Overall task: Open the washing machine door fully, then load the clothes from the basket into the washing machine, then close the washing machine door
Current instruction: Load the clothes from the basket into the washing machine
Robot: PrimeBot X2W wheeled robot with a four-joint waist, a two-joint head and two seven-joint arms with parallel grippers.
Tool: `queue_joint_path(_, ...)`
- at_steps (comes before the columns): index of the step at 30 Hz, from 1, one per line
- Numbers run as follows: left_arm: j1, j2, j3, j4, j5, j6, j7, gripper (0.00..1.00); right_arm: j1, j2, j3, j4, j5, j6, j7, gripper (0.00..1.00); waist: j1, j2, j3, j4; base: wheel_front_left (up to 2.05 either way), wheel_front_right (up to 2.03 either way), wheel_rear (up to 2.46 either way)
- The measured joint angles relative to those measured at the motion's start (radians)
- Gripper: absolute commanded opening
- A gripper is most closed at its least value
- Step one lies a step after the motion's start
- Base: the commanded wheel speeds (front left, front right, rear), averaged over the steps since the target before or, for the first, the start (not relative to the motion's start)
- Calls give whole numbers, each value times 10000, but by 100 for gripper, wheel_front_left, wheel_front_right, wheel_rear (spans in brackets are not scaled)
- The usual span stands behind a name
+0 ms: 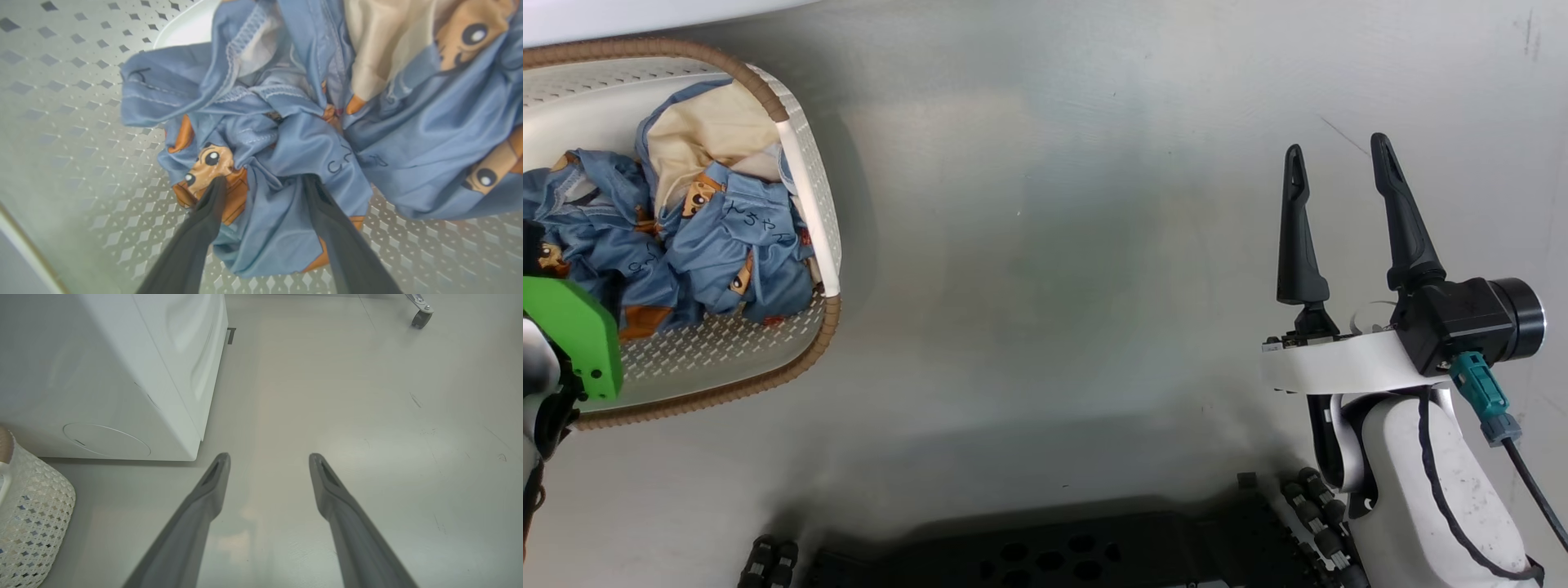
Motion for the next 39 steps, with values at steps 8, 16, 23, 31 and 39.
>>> queue_joint_path(8,-300,-65,-67,13,-213,0,-44,0,-20,8,-197,-21,0,0,0,100,0,0,25,-12,0,0,0)
queue_joint_path(16,-333,-387,-146,61,-424,0,-570,0,-186,8,-387,6,-21,0,0,100,0,0,-348,126,0,0,0)
queue_joint_path(23,-208,-767,-280,247,-790,0,-1083,0,-247,6,-510,165,-111,0,0,100,1,0,-912,286,0,0,0)
queue_joint_path(31,241,-1064,-407,245,-1009,0,-1716,0,-232,6,-619,512,-144,0,0,100,1,0,-1740,509,0,0,0)
queue_joint_path(39,593,-1287,-610,205,-1289,0,-2297,0,-197,4,-679,775,-194,0,0,100,1,0,-2531,723,0,0,0)
